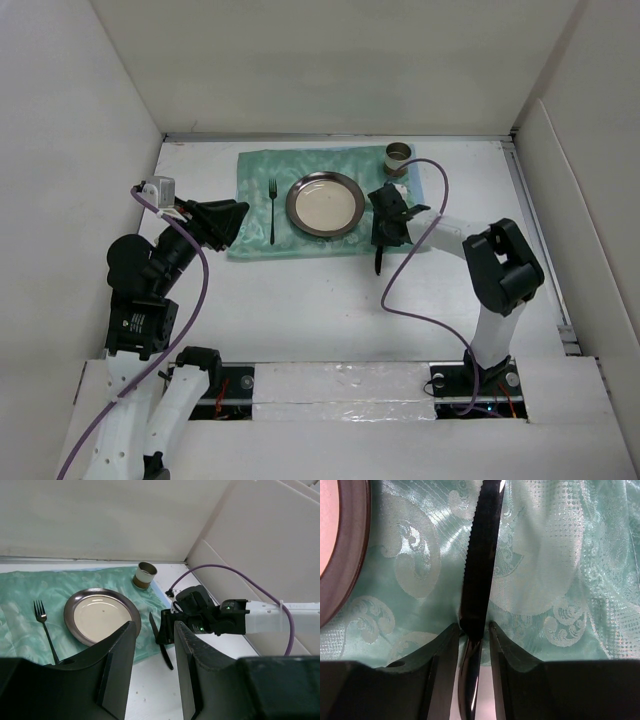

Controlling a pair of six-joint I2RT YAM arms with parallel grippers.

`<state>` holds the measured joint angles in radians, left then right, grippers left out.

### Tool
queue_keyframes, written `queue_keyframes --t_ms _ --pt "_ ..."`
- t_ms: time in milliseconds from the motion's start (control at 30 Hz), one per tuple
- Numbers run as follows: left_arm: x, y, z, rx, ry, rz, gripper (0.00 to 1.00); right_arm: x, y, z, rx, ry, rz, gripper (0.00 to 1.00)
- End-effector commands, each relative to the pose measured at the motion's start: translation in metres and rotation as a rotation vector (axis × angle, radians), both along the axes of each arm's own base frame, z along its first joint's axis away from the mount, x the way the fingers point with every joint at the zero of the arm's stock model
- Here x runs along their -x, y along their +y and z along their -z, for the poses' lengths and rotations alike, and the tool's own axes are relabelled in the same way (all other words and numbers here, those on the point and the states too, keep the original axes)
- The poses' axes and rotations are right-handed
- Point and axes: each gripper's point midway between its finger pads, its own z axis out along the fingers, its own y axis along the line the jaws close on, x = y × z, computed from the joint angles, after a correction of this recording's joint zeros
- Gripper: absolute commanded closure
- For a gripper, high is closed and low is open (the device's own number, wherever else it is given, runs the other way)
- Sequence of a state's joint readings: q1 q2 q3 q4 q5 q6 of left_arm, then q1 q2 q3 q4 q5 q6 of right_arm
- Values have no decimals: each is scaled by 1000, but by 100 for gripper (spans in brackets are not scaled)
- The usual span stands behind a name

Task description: Set the dinner table for one person

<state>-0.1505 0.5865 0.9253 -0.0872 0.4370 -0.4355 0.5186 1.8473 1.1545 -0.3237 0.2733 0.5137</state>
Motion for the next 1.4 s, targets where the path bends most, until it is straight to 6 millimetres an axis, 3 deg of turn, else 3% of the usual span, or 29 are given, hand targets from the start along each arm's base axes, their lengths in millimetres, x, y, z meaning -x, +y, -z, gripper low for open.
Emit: queue_keyframes --t_ms 0,200,467,600,800,900,933,967,1067,1267,1367 --pt "3 -1 -16 11 -64 13 66 2 -3 0 7 -19 27 63" --pt "2 -1 -16 11 -64 11 66 8 -2 5 10 -7 22 71" --pt "4 -1 -17 12 -68 8 66 18 -3 2 19 -16 35 62" --pt "4 -1 -17 12 -68 8 66 22 -1 0 11 -20 35 68" --pt "4 1 -19 9 -73 -3 66 24 -3 13 26 2 44 69" --pt "4 1 -18 8 -71 -2 66 24 -3 17 24 4 45 79" --pt "3 1 -18 8 -70 -5 66 24 -4 15 25 -4 52 92" --pt "3 2 -18 7 -72 -5 66 24 -4 15 25 -4 52 92" --pt "3 1 -18 9 -70 -2 66 22 -2 -8 15 -53 55 97" --pt "0 0 -14 8 -56 2 66 17 4 -63 -3 -134 -11 98" --pt "-1 1 -15 7 -59 -6 66 11 0 -71 3 -136 -26 99"
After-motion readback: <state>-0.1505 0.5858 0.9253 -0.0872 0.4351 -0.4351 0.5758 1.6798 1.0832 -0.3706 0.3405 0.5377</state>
